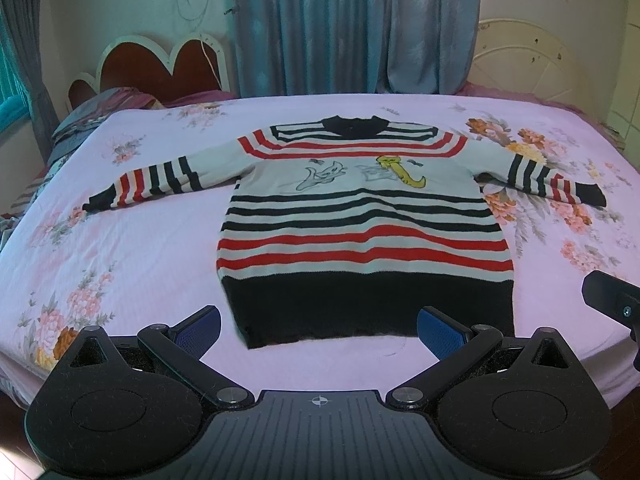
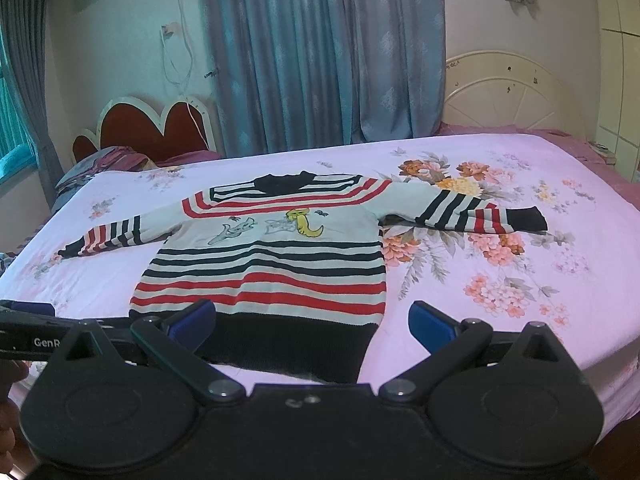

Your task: Fold small clothes

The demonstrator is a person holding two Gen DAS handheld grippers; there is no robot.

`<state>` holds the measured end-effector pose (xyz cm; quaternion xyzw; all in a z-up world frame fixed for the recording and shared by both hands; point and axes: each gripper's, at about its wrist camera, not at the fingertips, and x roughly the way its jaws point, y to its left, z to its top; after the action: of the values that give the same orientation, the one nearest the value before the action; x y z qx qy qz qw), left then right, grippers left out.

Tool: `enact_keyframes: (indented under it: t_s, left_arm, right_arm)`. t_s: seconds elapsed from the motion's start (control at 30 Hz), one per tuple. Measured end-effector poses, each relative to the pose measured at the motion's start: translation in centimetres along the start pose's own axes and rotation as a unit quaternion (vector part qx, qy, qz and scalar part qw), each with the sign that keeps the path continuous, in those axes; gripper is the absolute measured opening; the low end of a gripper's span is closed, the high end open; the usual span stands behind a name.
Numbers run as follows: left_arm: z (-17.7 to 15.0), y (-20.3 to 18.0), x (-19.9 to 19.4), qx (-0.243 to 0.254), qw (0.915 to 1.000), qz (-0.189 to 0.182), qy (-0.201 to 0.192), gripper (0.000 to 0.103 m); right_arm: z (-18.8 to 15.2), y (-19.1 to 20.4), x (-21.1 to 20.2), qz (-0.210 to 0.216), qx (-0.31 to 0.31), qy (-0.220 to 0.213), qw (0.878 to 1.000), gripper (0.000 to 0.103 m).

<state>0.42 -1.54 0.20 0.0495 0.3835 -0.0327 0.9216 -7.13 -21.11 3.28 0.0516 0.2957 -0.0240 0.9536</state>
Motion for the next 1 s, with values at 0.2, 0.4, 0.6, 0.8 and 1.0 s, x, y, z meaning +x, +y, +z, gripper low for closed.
enact_keyframes:
  t_s: [0.2, 0.4, 0.6, 0.8, 1.0]
  left_arm:
    - [0.8, 0.1, 1.2, 0.001, 1.0000, -0.002, 0.003, 0.103]
    - [2.5, 0.3, 3.5, 0.005, 0.9999, -0.009, 0.004, 0.103]
    - [5.4, 0.7, 6.9, 0.015, 0.9997, -0.017, 0.007, 0.103]
    - [8.8, 1.5, 11.0, 0.024, 0.9994, -0.024, 0.008, 0.103]
    - [12.0, 2.2, 15.0, 0.030, 0.9991, -0.029, 0.009, 0.103]
  right_arm:
    - [0.1, 0.4, 1.5, -0.013, -0.005, 0.002, 1.000, 0.102]
    - [0.6, 0.3, 3.0, -0.025, 0.000, 0.004, 1.000, 0.102]
    - [1.9, -0.3, 5.7, -0.054, 0.019, 0.009, 0.998, 0.102]
    - [3.6, -0.4, 9.1, -0.084, 0.037, 0.011, 0.996, 0.102]
    - [5.5, -0.4, 12.3, -0.113, 0.048, 0.012, 0.992, 0.102]
